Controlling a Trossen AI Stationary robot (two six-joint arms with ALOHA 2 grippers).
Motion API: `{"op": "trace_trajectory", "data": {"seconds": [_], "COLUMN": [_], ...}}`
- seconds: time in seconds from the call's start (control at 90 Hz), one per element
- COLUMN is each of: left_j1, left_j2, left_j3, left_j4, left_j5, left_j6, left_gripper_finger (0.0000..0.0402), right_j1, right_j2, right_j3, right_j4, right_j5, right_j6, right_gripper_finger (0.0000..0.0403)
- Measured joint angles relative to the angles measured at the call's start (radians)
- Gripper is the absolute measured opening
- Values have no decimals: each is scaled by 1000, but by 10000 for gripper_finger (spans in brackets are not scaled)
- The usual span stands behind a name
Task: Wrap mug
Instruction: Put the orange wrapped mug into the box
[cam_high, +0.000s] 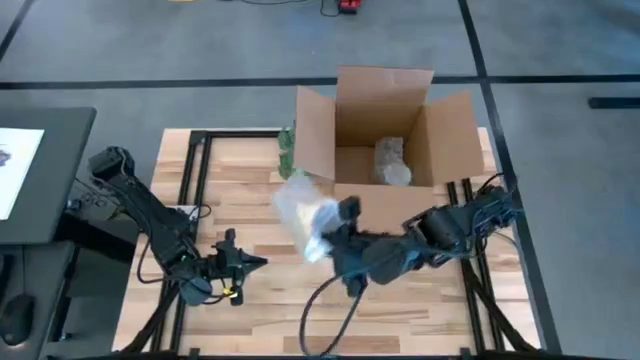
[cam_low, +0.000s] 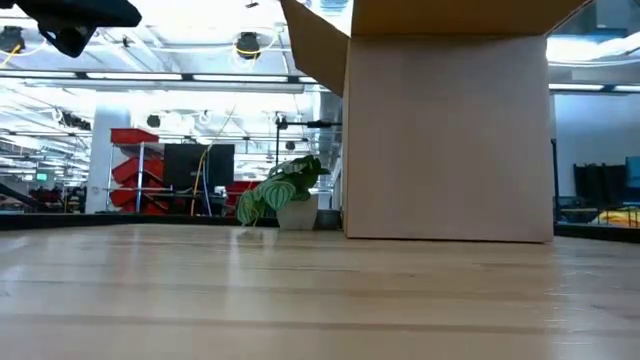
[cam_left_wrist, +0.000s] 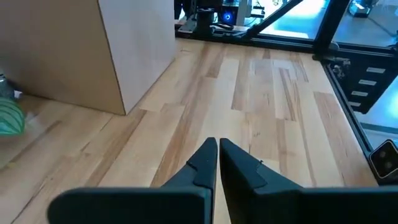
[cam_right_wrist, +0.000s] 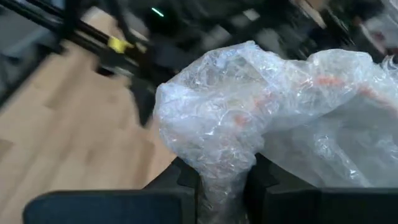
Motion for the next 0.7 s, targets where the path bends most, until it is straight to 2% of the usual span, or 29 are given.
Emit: {"op": "trace_trajectory", "data": {"seconds": [0.178,0.367,0.489,0.611,0.7], "left_j1": [9,43,63,71,71], "left_j2": [0,0,0,0,0], "left_j3": [0,0,0,1,1], "left_j4": [1,1,-3,-17,-17], "left_j5": [-1,4,15,25,38], "left_j6": [43,90,102,103,103], "left_gripper_finger": [0,0,0,0,0], "right_j1": [-109,-303,-462,-614,-705], "right_j2": [-61,-106,-102,-103,-101], "right_j3": [0,0,-2,-58,-119], "right_j4": [-210,-417,-512,-508,-510], "right_j5": [6,-16,-142,-301,-356], "right_j6": [162,268,293,245,213], "right_gripper_finger": [40,40,40,40,40]}}
